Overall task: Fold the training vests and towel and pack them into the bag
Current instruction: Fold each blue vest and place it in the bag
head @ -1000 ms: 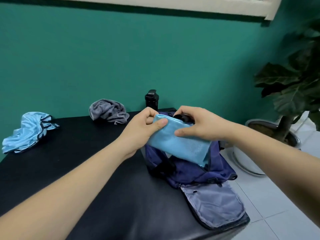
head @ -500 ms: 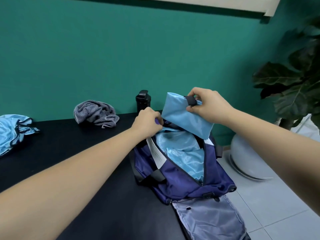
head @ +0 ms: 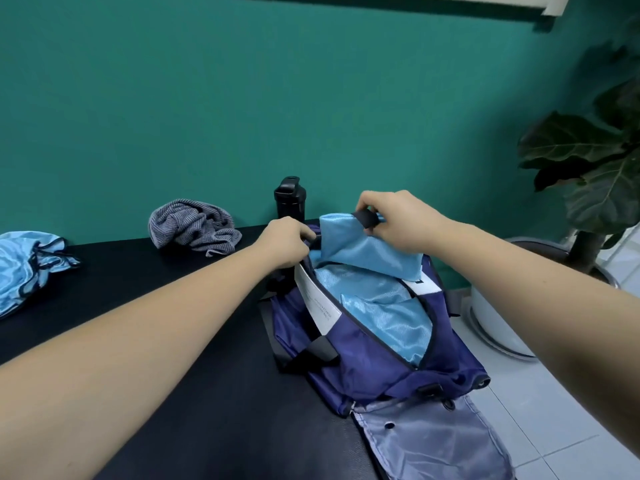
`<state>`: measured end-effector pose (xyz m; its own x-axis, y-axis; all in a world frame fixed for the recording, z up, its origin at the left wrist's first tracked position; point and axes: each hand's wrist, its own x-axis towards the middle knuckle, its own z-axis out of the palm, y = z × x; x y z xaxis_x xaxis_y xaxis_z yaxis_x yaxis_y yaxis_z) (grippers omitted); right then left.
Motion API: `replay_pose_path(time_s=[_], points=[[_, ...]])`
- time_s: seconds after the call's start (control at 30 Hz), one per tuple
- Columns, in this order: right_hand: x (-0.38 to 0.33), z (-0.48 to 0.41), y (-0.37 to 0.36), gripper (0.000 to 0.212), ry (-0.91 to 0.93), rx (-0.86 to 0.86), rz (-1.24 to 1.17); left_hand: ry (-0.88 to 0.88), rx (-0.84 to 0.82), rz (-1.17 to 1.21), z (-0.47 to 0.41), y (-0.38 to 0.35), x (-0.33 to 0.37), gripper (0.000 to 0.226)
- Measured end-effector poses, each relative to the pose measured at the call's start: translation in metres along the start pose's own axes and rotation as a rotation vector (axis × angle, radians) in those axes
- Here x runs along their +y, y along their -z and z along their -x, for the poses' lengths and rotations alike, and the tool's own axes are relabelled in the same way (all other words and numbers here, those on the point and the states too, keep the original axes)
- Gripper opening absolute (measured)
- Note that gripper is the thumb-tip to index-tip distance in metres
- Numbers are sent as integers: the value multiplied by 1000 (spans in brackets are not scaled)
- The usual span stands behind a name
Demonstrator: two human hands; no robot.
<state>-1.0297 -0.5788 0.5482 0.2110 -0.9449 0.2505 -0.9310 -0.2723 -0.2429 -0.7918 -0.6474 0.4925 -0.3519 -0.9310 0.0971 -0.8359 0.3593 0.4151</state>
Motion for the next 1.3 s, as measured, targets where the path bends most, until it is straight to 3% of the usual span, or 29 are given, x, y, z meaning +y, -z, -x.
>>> replay_pose_path(time_s=[0.17, 0.33, 0.43, 0.57, 0.77, 0.87, 0.97, 1.1, 1.3], points=[[-12, -18, -23, 28, 34, -128, 14, -34, 115, 135, 7, 4, 8, 53], [-15, -42, -61, 38, 1, -137, 175, -27, 188, 175, 5, 5, 7, 44], [-9, -40, -88, 38, 100, 40, 468, -48, 218, 162, 7, 4, 11, 47], [0, -29, -102, 53, 37, 234, 531, -105, 281, 118, 7, 0, 20, 49], [23, 4, -77, 123, -131, 50, 515, -339, 385, -76, 23, -10, 48, 25], [27, 22, -68, 124, -155, -90, 628, -368, 165, -149, 32, -25, 75, 17], [25, 30, -67, 132, -200, -229, 723, -268, -82, -295, 26, -42, 83, 31], [20, 39, -73, 152, -241, -242, 676, -316, -135, -457, 16, -48, 75, 44], [16, 50, -68, 131, -223, -195, 823, -263, -184, -503, -3, -71, 55, 70]])
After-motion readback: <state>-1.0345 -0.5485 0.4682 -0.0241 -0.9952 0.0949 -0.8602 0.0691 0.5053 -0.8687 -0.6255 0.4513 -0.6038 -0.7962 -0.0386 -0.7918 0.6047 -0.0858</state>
